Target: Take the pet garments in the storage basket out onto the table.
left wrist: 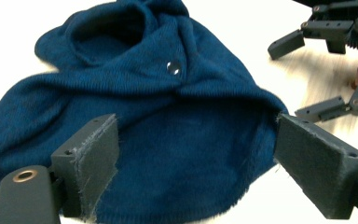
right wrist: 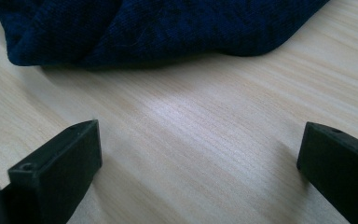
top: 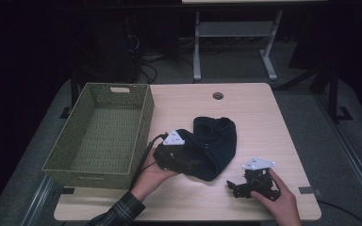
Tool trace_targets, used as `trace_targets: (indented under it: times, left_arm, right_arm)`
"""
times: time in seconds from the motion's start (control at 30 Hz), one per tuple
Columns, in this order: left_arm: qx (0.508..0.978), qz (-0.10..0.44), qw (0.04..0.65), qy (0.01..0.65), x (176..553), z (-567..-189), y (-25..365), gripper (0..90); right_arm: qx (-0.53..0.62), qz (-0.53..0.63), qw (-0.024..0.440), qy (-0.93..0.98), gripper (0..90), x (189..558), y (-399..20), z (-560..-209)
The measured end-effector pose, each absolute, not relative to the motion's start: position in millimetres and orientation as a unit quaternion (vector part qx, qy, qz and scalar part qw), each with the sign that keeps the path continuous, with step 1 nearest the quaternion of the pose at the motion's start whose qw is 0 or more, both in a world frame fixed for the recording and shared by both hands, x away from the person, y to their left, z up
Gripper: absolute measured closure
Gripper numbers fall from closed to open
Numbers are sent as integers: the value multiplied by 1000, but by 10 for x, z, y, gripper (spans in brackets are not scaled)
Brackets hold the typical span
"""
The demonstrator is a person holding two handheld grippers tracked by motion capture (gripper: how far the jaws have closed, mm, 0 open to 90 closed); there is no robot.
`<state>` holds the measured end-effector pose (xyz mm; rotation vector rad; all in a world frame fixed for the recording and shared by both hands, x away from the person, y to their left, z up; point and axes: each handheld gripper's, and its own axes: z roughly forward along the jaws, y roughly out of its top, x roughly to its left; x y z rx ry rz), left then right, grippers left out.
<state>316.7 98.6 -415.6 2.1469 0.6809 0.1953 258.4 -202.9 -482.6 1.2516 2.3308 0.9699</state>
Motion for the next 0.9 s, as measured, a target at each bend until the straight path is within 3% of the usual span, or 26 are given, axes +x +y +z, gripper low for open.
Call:
trace_targets:
  times: [0.43,0.9]
  left_arm:
    - [864,87,403,288,2938,-4383,1088,137]
    - [887,107,338,295,2838,-4682,1114,131]
  right_arm:
    - [438,340,161,816,0,2584,-2029,-4826]
    - [438,340,161,816,0,2585,-2029,-4826]
